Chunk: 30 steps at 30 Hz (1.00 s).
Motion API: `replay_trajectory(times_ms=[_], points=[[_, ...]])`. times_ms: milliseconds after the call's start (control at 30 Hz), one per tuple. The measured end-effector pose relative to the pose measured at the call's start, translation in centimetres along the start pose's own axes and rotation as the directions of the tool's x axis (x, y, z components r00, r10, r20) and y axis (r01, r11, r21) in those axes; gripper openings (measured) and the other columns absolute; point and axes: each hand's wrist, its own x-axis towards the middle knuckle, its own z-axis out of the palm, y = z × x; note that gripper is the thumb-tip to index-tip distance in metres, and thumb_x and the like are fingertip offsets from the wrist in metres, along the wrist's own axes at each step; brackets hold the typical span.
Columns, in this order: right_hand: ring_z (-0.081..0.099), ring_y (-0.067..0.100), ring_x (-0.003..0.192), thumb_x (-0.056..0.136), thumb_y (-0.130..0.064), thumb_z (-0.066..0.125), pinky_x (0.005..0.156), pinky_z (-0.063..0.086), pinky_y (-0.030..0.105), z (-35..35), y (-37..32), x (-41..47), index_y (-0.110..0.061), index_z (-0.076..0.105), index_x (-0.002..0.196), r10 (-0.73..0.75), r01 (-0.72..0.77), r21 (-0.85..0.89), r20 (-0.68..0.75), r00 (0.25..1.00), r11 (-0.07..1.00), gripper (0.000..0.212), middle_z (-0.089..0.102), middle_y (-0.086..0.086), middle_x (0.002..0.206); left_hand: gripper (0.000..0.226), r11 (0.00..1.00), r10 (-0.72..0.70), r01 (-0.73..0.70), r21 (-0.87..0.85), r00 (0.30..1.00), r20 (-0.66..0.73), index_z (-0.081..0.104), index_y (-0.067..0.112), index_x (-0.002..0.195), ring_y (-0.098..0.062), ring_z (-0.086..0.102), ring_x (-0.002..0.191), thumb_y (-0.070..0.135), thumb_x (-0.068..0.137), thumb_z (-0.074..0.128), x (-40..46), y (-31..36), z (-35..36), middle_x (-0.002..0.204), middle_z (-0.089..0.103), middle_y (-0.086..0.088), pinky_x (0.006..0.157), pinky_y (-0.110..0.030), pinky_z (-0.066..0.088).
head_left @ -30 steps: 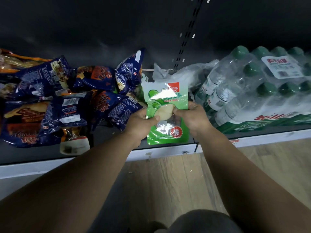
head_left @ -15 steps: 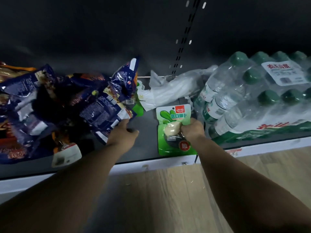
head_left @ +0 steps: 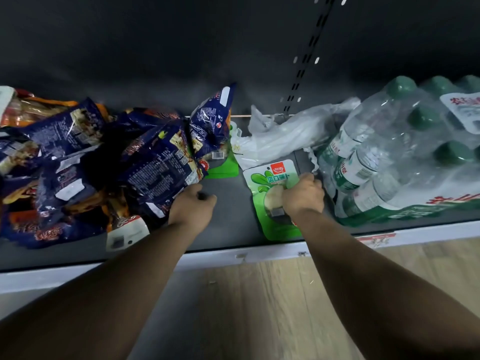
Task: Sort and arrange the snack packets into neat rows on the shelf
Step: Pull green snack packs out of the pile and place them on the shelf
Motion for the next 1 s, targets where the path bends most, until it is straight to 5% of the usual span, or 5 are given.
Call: replay_trajectory(times_ms=[133, 267, 433, 600, 1000], points=[[0.043, 0.036, 0.124, 0.089, -0.022, 0.061, 0.1, 0.038, 0.04, 0.4, -0.3, -0.2, -0.005, 0.036, 0.133, 0.04, -0.042, 0.078, 0.033, 0.999, 0.996, 0.054, 0.04, 0.018, 0.136, 0.019, 0.999, -0.023, 0.023, -0.044, 1.0, 0.007, 0.059, 0.018, 0.112, -0.029, 0.053, 0.096, 0.021, 0.094, 0.053, 0.0, 0.1, -0.2, 0.095, 0.06, -0.009, 0.075, -0.03, 0.038], [0.04, 0.037, 0.125, 0.088, -0.02, 0.058, 0.102, 0.036, 0.041, 0.2, 0.0, -0.7, -0.003, 0.034, 0.133, 0.063, -0.063, 0.091, -0.001, 0.998, 0.994, 0.053, 0.039, 0.02, 0.136, 0.034, 0.997, -0.03, 0.029, -0.073, 0.999, -0.016, 0.056, 0.009, 0.124, -0.029, 0.056, 0.098, 0.02, 0.093, 0.055, 0.1, 0.2, -0.1, 0.108, 0.06, -0.015, 0.07, -0.026, 0.035], [0.04, 0.029, 0.123, 0.087, -0.023, 0.064, 0.105, 0.038, 0.036, -0.8, -2.8, -0.5, -0.024, 0.025, 0.146, -0.309, 0.326, 0.127, -0.138, 0.941, 0.937, 0.071, 0.031, 0.012, 0.137, 0.038, 0.984, -0.029, 0.038, -0.172, 0.998, 0.055, 0.058, 0.013, 0.126, -0.031, 0.061, 0.104, 0.022, 0.089, 0.061, -0.6, 0.2, 1.1, 0.115, 0.066, -0.013, 0.089, -0.034, 0.048], [0.04, 0.032, 0.125, 0.084, -0.038, 0.068, 0.1, 0.043, 0.039, -0.4, -7.7, 0.0, -0.039, 0.005, 0.149, -0.503, 0.508, -0.12, 0.072, 0.861, 0.853, 0.091, -0.003, 0.012, 0.155, 0.038, 0.988, 0.002, 0.017, -0.155, 0.993, 0.122, 0.057, 0.015, 0.126, -0.027, 0.06, 0.106, 0.024, 0.089, 0.063, -1.5, -0.1, 1.5, 0.113, 0.065, -0.009, 0.094, -0.035, 0.046], [0.058, 0.031, 0.097, 0.081, 0.008, 0.051, 0.086, 0.047, 0.03, -0.2, -6.3, 0.8, -0.018, 0.051, 0.123, -0.382, 0.383, 0.025, -0.044, 0.923, 0.923, 0.049, 0.025, 0.01, 0.139, 0.033, 0.979, 0.02, 0.019, -0.203, 0.982, 0.19, 0.059, 0.012, 0.121, -0.028, 0.062, 0.102, 0.02, 0.089, 0.063, -2.1, -0.2, 2.0, 0.109, 0.064, -0.009, 0.099, -0.041, 0.045]])
